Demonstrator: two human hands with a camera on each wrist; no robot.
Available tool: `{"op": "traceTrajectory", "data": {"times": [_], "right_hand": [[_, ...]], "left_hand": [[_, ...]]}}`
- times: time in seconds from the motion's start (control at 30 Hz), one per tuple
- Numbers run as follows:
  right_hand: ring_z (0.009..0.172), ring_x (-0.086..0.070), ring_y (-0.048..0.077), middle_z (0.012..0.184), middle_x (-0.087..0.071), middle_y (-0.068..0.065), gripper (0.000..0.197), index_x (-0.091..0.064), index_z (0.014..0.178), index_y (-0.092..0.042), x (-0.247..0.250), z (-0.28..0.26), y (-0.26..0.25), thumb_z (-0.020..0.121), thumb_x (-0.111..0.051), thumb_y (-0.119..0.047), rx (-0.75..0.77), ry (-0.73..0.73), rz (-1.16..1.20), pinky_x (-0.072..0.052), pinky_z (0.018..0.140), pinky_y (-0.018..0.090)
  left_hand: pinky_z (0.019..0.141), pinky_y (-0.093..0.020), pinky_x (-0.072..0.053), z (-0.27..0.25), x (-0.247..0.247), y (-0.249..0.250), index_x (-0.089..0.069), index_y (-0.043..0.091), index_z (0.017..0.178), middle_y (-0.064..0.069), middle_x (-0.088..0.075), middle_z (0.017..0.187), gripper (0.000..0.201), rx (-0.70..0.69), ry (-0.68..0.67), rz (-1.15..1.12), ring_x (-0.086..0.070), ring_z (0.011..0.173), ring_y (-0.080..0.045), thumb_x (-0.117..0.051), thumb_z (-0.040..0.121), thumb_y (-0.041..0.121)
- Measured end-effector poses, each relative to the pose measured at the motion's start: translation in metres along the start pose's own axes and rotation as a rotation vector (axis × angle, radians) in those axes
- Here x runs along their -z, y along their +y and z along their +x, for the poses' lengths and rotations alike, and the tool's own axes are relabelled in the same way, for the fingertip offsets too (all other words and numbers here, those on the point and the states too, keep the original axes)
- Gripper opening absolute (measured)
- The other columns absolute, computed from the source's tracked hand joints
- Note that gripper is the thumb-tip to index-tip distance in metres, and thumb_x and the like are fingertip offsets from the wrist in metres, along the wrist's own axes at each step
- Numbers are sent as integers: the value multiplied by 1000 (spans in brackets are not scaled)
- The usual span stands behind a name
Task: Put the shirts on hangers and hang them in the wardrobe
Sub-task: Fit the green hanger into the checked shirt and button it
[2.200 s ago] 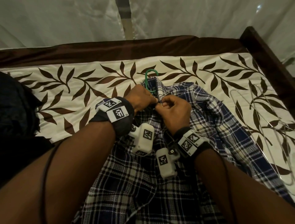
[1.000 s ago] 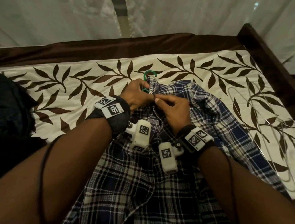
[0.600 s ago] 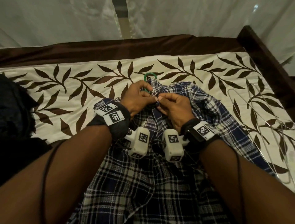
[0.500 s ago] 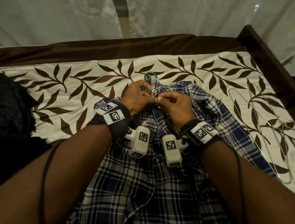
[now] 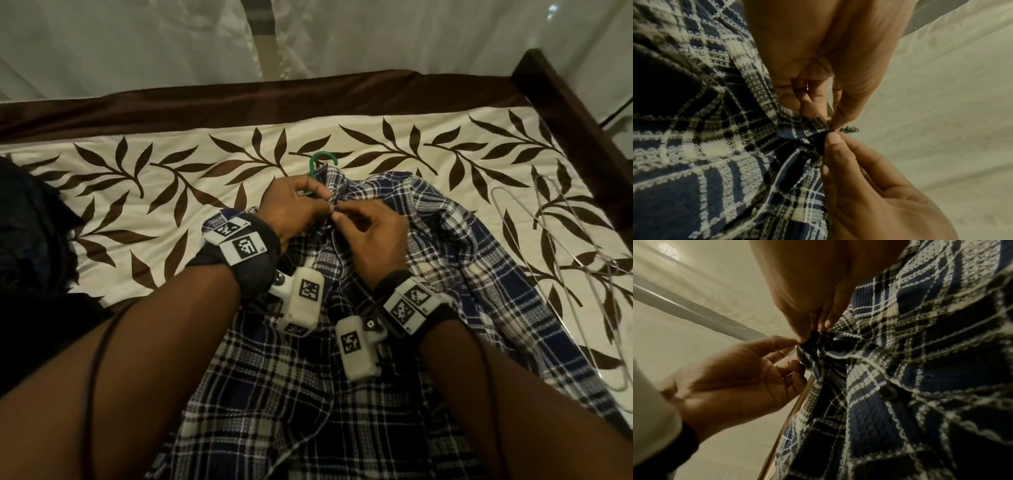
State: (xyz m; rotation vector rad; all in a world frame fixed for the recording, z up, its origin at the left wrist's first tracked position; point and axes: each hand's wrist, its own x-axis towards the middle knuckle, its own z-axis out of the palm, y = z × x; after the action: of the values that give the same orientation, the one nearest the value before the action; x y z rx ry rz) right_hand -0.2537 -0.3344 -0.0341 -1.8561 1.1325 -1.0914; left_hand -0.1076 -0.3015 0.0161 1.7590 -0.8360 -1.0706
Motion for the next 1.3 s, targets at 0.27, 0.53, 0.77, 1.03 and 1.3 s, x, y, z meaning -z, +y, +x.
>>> {"op": "traceTrajectory", "data": {"times": [0.27, 0.53, 0.77, 1.03, 1.3], "right_hand": [[78, -51, 11, 93, -62, 6, 15, -70, 102, -7, -2, 2, 0, 90, -65, -15, 211, -74, -270, -41, 68, 23], [72, -56, 12, 89, -62, 5, 11, -69, 95, -8, 3, 11, 4, 85, -66, -9, 61, -130, -89, -41, 62, 9], [79, -62, 13, 92, -66, 3, 11, -72, 95, -7, 13, 19, 3, 86, -68, -10, 118, -228, -65, -51, 70, 18], [73, -61, 14, 87, -65, 2, 11, -70, 94, -7, 17, 15, 9, 83, -72, -10, 230, -110, -134, -55, 67, 29], [64, -54, 12, 77, -62, 1, 8, -65, 85, -8, 9, 7, 8, 82, -72, -11, 212, -29, -180, -45, 61, 16]], "left_hand": [[63, -25, -54, 0, -1, 5, -71, 13, 97, -10, -72, 96, 17, 40, -16, 15, -68, 80, -20, -71, 84, 1], [91, -48, -56, 3, 0, 6, -65, 23, 112, -6, -73, 97, 42, -159, -64, 183, -70, 93, -23, -76, 78, -1], [95, -24, -36, 8, 7, 34, -59, 23, 135, 3, -61, 130, 54, -659, -332, 813, -44, 112, -9, -70, 85, 6], [82, -31, -48, 25, 13, 34, -69, 14, 103, 2, -65, 103, 16, -585, -425, 971, -58, 93, -12, -68, 92, 25], [64, -27, -48, 19, 10, 16, -73, 13, 88, 6, -67, 84, 4, -536, -291, 733, -57, 70, -5, -75, 85, 14]]}}
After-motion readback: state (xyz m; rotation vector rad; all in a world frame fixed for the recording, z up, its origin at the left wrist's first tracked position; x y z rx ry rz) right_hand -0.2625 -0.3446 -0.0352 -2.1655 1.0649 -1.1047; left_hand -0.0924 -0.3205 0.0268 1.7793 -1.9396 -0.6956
